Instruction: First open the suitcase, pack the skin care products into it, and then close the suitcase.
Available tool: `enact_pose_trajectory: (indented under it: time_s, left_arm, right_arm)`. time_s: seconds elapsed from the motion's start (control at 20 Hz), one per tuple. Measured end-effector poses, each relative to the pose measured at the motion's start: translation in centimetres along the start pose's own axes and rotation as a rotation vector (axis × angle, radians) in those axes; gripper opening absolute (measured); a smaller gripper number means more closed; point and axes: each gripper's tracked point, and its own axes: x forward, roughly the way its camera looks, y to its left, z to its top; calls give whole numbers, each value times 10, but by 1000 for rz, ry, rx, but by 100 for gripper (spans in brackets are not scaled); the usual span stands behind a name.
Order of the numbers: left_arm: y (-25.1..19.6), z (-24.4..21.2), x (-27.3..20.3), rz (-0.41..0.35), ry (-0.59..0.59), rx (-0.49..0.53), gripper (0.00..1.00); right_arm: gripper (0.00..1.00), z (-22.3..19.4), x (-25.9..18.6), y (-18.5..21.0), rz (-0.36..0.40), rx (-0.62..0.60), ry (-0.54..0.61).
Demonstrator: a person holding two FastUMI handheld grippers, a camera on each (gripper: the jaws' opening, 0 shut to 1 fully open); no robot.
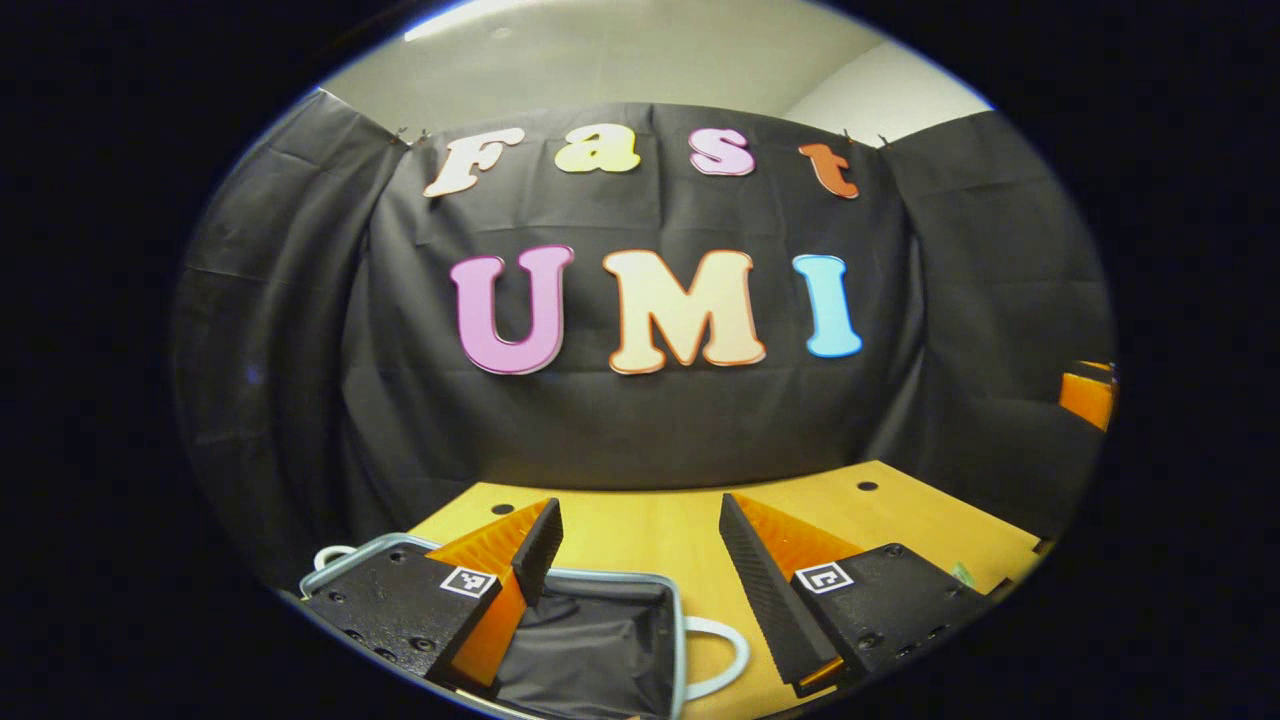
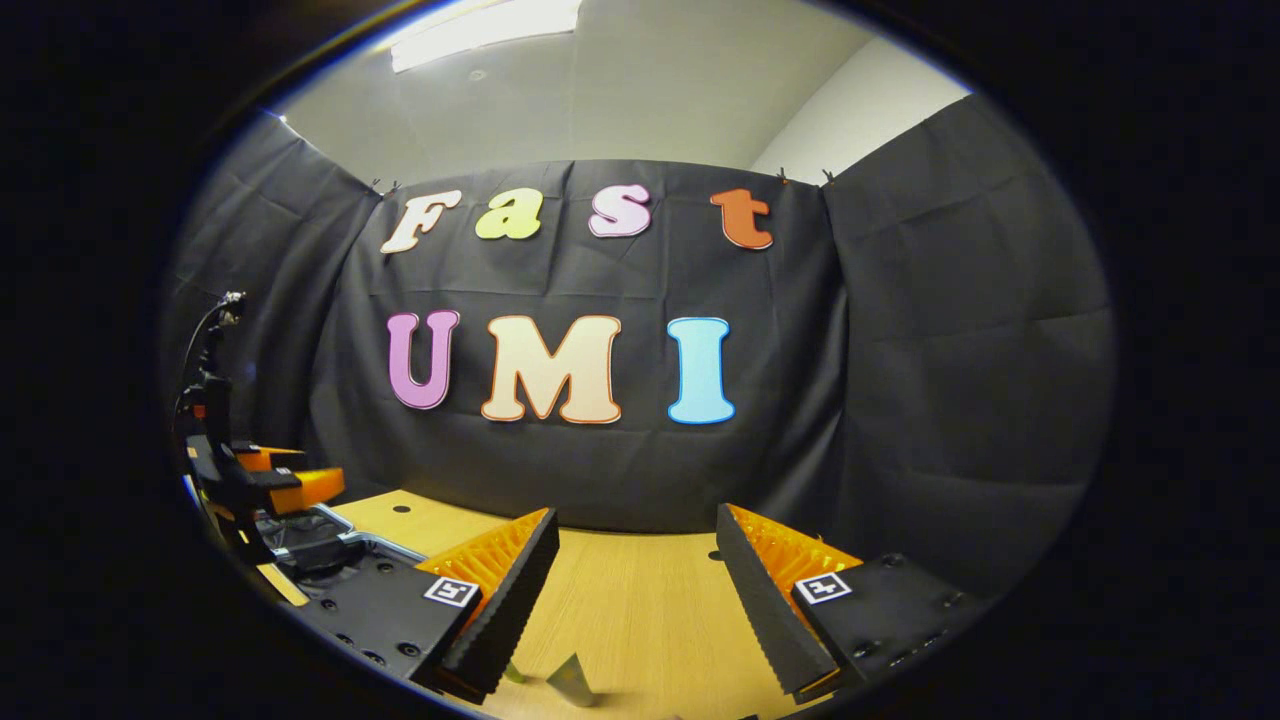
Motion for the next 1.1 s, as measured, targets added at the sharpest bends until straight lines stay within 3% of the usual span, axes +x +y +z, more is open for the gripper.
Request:
enact_pose_trajectory:
  time_s: [0.1,0.15,0.45,0.75,0.85,1.05,1.1]
  left_arm:
    - [-28,-15,-2,-49,31,-15,96]
    - [-42,-22,-4,-77,45,-22,93]
    - [-133,-104,-17,-295,218,-1,93]
    - [-186,-158,-29,-388,298,-19,91]
    - [-194,-177,-28,-401,328,-29,88]
    - [-206,-209,-19,-400,395,-68,70]
    - [-207,-217,-17,-394,418,-73,61]
  right_arm:
    - [99,-3,-2,-2,22,-3,2]
    - [99,-4,-4,-3,32,-3,1]
    - [99,-14,-8,-8,75,-34,20]
    - [99,-22,-18,-26,67,-96,50]
    - [99,-31,-24,-31,68,-123,73]
    - [100,-42,-35,-30,92,-144,99]
    - [99,-47,-38,-28,101,-146,106]
